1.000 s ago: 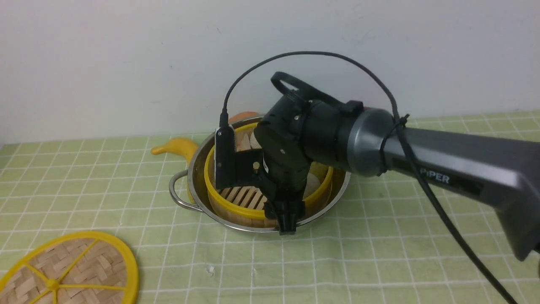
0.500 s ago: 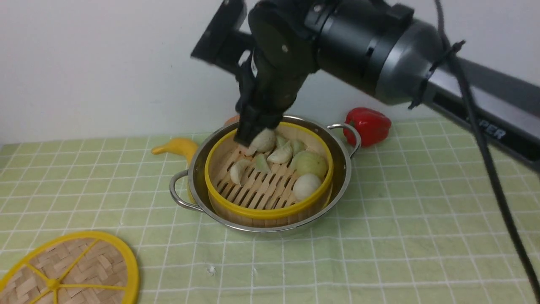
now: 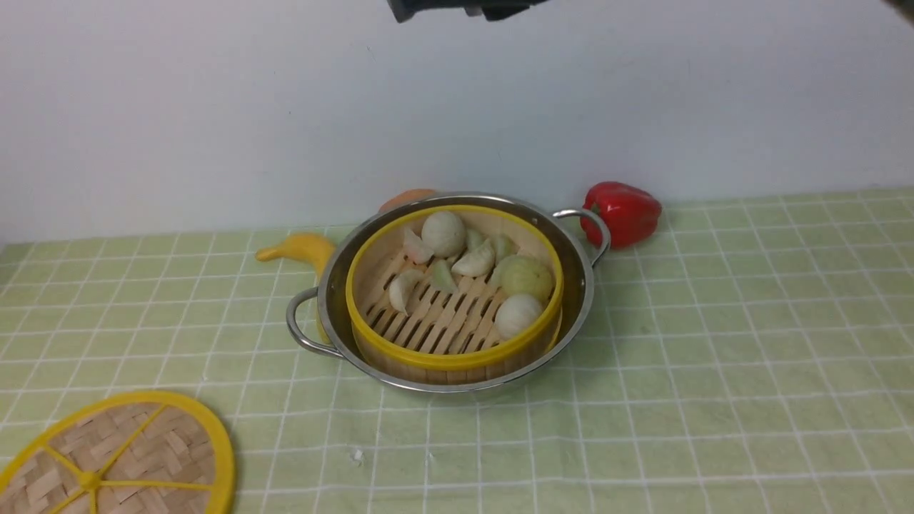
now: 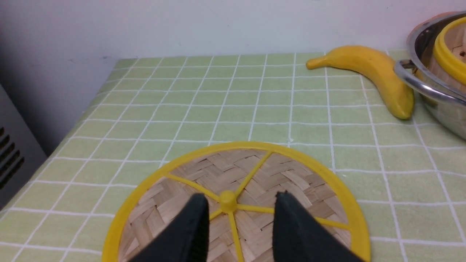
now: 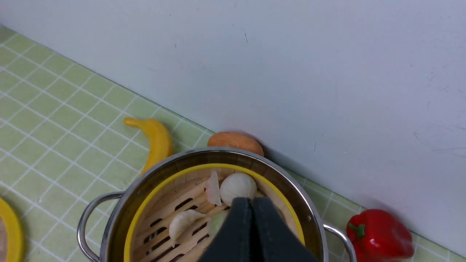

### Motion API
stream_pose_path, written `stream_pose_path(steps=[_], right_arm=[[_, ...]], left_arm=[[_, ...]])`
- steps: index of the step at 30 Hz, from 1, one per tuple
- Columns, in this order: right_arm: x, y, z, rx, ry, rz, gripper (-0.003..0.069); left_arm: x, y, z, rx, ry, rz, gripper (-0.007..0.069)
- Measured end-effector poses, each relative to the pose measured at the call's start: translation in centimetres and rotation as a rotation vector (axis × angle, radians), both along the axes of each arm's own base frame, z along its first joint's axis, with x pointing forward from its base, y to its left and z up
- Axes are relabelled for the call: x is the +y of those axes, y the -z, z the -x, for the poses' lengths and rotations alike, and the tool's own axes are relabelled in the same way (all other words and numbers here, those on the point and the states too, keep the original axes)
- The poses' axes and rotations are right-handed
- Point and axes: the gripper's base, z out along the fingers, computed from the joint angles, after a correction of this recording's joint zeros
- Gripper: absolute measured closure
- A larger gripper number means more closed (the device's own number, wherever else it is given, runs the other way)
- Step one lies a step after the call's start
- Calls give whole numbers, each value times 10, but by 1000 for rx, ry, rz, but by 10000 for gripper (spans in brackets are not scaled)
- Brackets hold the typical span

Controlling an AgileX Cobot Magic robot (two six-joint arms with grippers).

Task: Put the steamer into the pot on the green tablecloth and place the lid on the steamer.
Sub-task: 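Grasp the bamboo steamer lid lying on the table by its centre knob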

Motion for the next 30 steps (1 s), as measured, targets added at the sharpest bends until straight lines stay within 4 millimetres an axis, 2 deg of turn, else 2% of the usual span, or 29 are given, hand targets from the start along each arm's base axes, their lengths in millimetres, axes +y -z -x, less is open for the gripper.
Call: stream_pose_path(steps=[7,10,11,13,14,15,16,18,20,21,22,23,24,25,26,28,29,30], right_arm=[[-4,6,0,-6,0,63,664],[-21,26,14,64,9,135,659],[-31,42,22,108,20,162,659],[-53,59,39,130,34,151,657],[-58,56,44,123,38,135,657],[-66,67,49,130,38,135,657],[-82,71,61,107,42,93,655],[-121,98,86,81,62,37,653],[-145,119,102,71,80,13,651],[-149,120,102,61,86,1,650],[-176,144,120,39,117,-28,648],[-180,145,121,26,126,-41,648],[-202,163,137,-18,161,-82,643],[-213,176,147,-31,180,-94,641],[-217,179,151,-45,189,-105,639],[-241,198,180,-155,249,-168,629],[-242,200,182,-157,249,-169,629],[-250,209,195,-211,274,-192,624]], left_arm=[[0,0,0,0,0,0,382],[0,0,0,0,0,0,382],[0,0,0,0,0,0,382],[0,0,0,0,0,0,382],[0,0,0,0,0,0,382],[0,0,0,0,0,0,382],[0,0,0,0,0,0,382],[0,0,0,0,0,0,382],[0,0,0,0,0,0,382],[0,0,0,0,0,0,382],[0,0,0,0,0,0,382],[0,0,0,0,0,0,382],[0,0,0,0,0,0,382],[0,0,0,0,0,0,382],[0,0,0,0,0,0,382],[0,0,0,0,0,0,382],[0,0,0,0,0,0,382],[0,0,0,0,0,0,382]])
